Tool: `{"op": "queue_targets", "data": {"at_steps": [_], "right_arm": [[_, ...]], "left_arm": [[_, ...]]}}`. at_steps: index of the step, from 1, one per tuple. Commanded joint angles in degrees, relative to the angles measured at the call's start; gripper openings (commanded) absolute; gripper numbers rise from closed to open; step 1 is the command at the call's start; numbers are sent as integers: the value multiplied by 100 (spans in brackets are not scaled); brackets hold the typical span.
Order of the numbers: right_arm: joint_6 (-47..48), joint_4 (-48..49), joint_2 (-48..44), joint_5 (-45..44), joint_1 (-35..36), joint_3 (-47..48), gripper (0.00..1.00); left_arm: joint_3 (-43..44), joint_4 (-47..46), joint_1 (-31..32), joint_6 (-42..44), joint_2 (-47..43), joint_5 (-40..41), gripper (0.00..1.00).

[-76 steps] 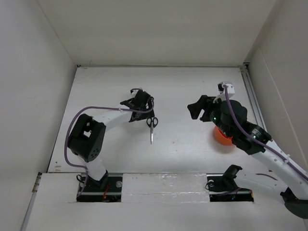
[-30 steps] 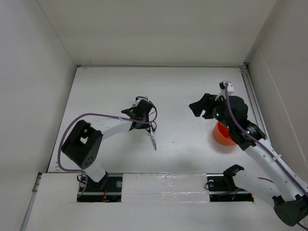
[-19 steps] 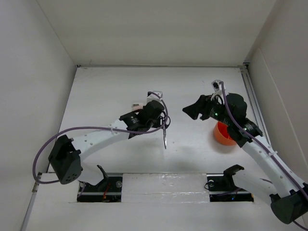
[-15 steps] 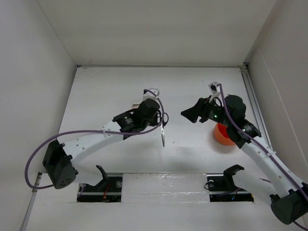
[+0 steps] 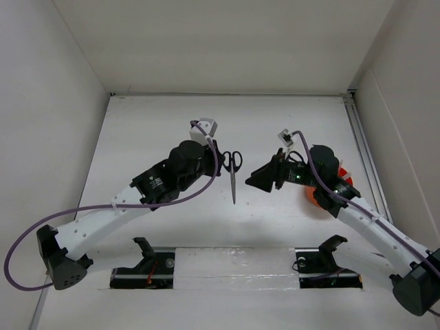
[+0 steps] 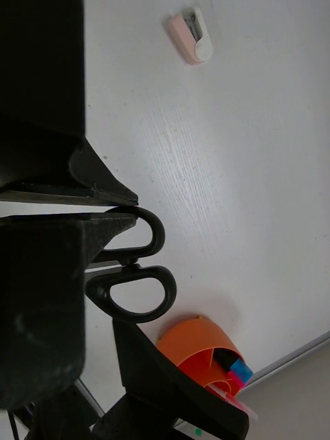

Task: Sort the stationery into containers
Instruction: Pick up the scissors from the center of the board, then place the scissors in the storage box.

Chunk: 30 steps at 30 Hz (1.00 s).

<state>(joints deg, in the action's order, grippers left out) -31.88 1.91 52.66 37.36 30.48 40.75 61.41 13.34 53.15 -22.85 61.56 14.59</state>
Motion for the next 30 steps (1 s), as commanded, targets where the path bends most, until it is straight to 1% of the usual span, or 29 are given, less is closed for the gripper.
{"op": "queue_targets", "data": {"at_steps": [1,4,5,6,7,9,10,18,22,26,27,29,30], "right_arm": [[-283,924,94,132,352,3,69],[-337,1118,296,-290,678,3,66],[-415,1179,297,-717,740,64,63],[-468,1267,375,-948,792,64,58],[-521,1268,428,-1107,793,64,55],[-521,1425,604,-1353,793,126,53],[-521,1426,674,-1355,793,265,53],[-521,1611,1175,-1486,793,513,53],[-521,1725,1281,-1382,793,618,51],[-521,1778,1334,-1311,793,671,35],[-521,1778,1334,-1311,793,671,27],[-521,1778,1386,-1311,793,671,18],[-521,1778,1387,-1250,793,671,9]], "left_arm": [[248,-60,12,105,49,0,0],[249,-121,12,105,49,0,0],[249,-174,12,105,49,-61,0],[249,-174,12,105,49,-131,0],[249,-174,12,105,101,-184,0],[249,-174,12,105,102,-237,0],[249,-174,12,105,102,-237,0],[249,-174,12,158,102,-422,0],[249,-174,12,211,163,-492,0],[249,-174,12,211,225,-606,0],[249,-226,12,263,225,-685,0],[249,-227,12,264,278,-755,0],[249,-227,12,264,278,-808,0]]}}
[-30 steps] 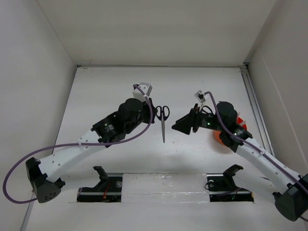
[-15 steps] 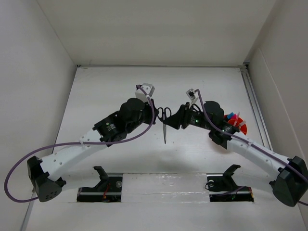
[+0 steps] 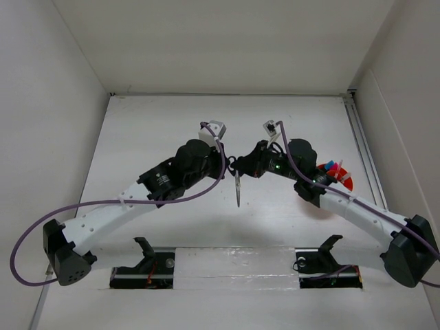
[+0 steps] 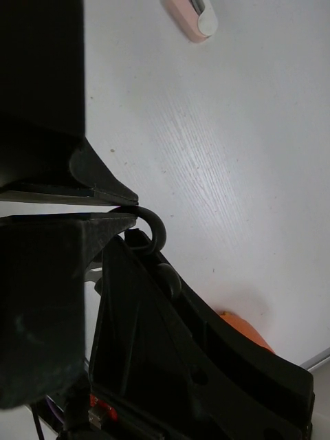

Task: Sort the stationery into containers
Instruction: Place the scissors in the storage box.

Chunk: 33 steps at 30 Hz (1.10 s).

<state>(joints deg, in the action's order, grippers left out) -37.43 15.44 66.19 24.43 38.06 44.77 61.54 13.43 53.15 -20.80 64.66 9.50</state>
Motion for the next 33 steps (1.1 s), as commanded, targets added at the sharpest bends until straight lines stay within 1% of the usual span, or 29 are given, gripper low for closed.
{"op": "queue_targets", "data": {"at_steps": [1,2,6,7,8,9,10,11,12,13,14,17,18,20,21,24,26,27,28,30,33], "right_arm": [[95,425,34,45,34,269,5],[96,425,34,45,34,269,1],[200,425,-19,-26,34,199,0],[271,277,-123,-156,34,198,0],[358,119,-194,-279,34,198,0],[525,-48,-395,-446,34,198,0],[604,-398,-519,-865,-35,198,0],[605,-576,-650,-1087,-123,198,0],[727,-743,-791,-1315,-176,198,0],[972,-910,-1071,-1570,-229,198,0],[1105,-1233,-1204,-2121,-281,198,0],[1650,-1517,-1723,-2985,-519,-47,0],[1764,-1518,-1863,-3379,-676,-187,0],[2097,-1518,-2231,-3610,-826,-302,0],[2152,-1518,-2312,-3872,-879,-303,0],[2398,-1369,-2365,-3928,-1169,-303,0],[2346,-1447,-2217,-4497,-1494,-250,0],[2276,-1552,-2164,-4612,-1617,-163,0],[2206,-1701,-2111,-4613,-1844,-162,0],[2135,-1772,-2180,-4613,-1995,-100,0],[2196,-1721,-2425,-4526,-2110,-407,0]], "left_arm": [[236,-236,12,58,-33,-299,0],[236,-236,12,58,-33,-299,0],[289,-236,12,6,-94,-176,1],[341,-236,12,-47,-155,-20,13],[341,-236,12,-47,-156,69,38],[341,-166,12,-117,-295,139,52],[341,-165,12,-170,-349,288,67],[341,-104,12,-170,-410,368,91],[341,-104,12,-170,-472,438,100],[394,96,12,-310,-559,561,100],[394,220,12,-407,-560,858,100],[535,826,12,-740,-665,1421,100],[587,984,12,-742,-666,1519,100],[500,1135,12,-742,-745,1520,100],[439,1205,12,-681,-814,1520,100],[157,1258,12,-628,-964,1442,100],[-1,1381,12,-627,-1025,1441,100],[-71,1434,12,-627,-1026,1441,100],[-150,1434,12,-627,-1087,1389,100],[-448,1434,12,-575,-1227,1327,100],[-721,1382,12,-575,-1359,1169,100]]}}
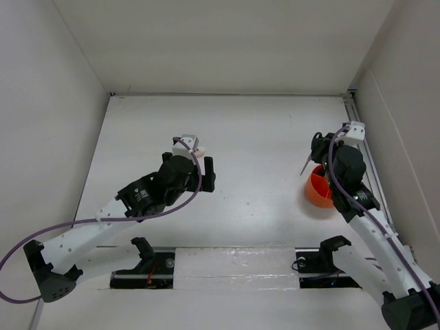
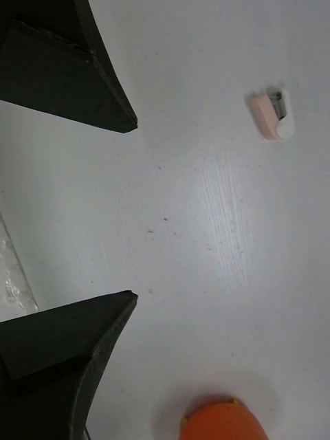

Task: Sort the stationery into containers
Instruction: Place the scissors in the storage box.

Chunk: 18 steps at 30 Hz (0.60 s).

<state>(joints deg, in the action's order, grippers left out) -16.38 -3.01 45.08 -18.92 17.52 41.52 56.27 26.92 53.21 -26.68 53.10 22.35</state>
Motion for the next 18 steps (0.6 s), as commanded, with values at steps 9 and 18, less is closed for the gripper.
{"op": "queue_targets", "data": {"at_steps": [9,18], "right_arm": [[785,186,-1222,39,-56,-399,0],[2039,-1360,-351,344,-362,550,0]], "left_arm": [[-301,-81,5,13,-528,-468,100],[-301,-20,5,13,-791,-416,100]]}}
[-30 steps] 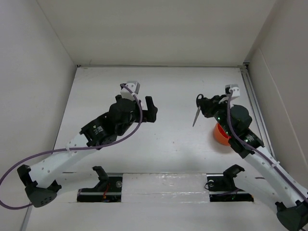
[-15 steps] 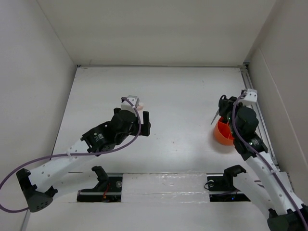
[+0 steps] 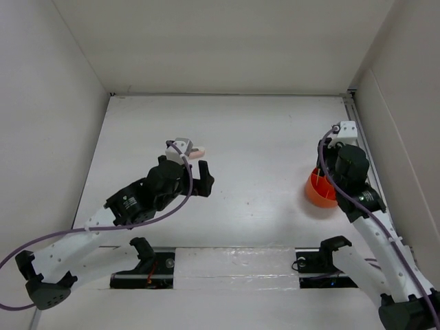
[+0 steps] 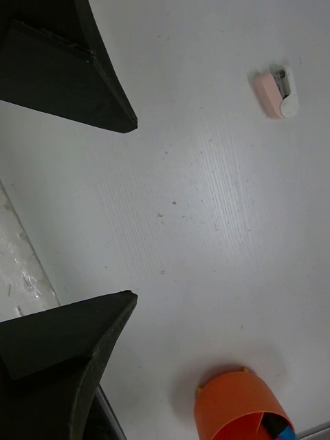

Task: Sort the stationery into containers
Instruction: Place the scissors in the storage box.

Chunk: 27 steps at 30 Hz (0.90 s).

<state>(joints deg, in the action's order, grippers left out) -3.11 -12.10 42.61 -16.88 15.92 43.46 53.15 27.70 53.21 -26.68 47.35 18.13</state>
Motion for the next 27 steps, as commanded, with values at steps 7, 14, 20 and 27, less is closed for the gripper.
{"op": "queue_targets", "data": {"at_steps": [7,14,20,27], "right_arm": [[1628,-1031,-376,1301,-1003,382,0],[1858,-821,-253,2065,-1003,57,0],[1911,-320,-657,2382,-1003,-486,0],[1902,14,-122,2830,-1003,-497,0]], "left_arm": [[-41,-203,5,66,-691,-195,100],[-103,-204,5,66,-886,-249,100],[-103,-256,5,66,-938,-301,100],[-103,-257,5,119,-938,-407,100]]}}
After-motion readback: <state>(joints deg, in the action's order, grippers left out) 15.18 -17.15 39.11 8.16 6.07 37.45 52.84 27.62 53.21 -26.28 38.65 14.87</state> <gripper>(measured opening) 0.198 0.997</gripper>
